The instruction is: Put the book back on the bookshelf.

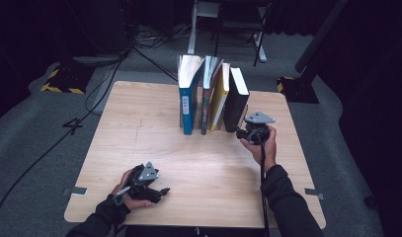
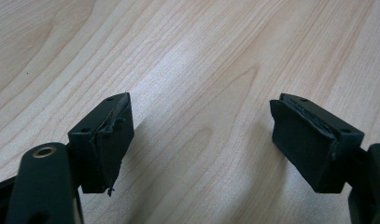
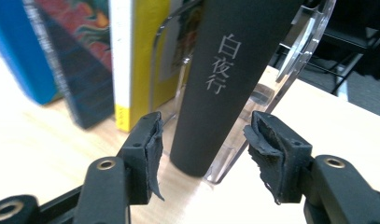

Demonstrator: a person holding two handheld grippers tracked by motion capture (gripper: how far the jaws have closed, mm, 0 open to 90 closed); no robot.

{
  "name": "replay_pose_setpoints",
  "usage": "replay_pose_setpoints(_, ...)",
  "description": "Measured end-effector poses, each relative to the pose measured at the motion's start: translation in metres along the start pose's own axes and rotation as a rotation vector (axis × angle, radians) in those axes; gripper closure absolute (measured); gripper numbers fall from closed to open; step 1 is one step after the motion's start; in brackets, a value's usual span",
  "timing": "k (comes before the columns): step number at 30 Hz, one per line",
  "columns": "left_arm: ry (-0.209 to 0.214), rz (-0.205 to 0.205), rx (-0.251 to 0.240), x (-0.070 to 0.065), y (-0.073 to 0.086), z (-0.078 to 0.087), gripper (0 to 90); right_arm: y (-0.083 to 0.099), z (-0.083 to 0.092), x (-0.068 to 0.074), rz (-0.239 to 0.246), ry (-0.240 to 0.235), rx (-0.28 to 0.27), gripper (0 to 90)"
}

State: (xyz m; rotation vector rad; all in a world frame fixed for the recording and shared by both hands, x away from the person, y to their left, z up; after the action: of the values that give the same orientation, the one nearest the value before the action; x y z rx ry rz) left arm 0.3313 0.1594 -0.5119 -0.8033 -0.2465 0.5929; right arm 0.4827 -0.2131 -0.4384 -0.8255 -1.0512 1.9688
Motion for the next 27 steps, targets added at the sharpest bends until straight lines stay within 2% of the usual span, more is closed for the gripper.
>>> replay_pose_setpoints(6, 0.0, 0.0, 0.0, 0.0, 0.0, 0.0, 21.0, 0.0, 0.015, 0.002, 0.077, -0.069, 0.065, 40.4)
replay_pose_setpoints(13, 0.0, 0.0, 0.0, 0.0, 0.0, 0.0, 20.9, 0.005, 0.03, 0.002, 0.104, -0.095, 0.094, 36.3)
replay_pose_setpoints(16, 0.0, 0.001, 0.0, 0.0, 0.0, 0.0, 20.9, 0.012, 0.038, 0.0, 0.128, -0.099, 0.114, 36.5)
replay_pose_setpoints(27, -0.004, 0.006, -0.002, 0.0, 0.0, 0.0, 20.9, 0.038, 0.071, -0.005, 0.153, -0.136, 0.141, 32.9)
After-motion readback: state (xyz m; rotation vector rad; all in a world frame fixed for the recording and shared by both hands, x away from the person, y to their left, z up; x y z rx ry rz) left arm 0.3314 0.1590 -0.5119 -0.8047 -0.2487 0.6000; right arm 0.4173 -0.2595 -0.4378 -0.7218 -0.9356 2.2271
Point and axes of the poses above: each handheld gripper's, and its own axes: z roughly backward along the jaws, y roughly out of its underside, x roughly to its left, the point moved 1 cm from there along -z, roughly forward along the jaws, and after that the axes turned 3 degrees about -x, right-handed, at the moved point
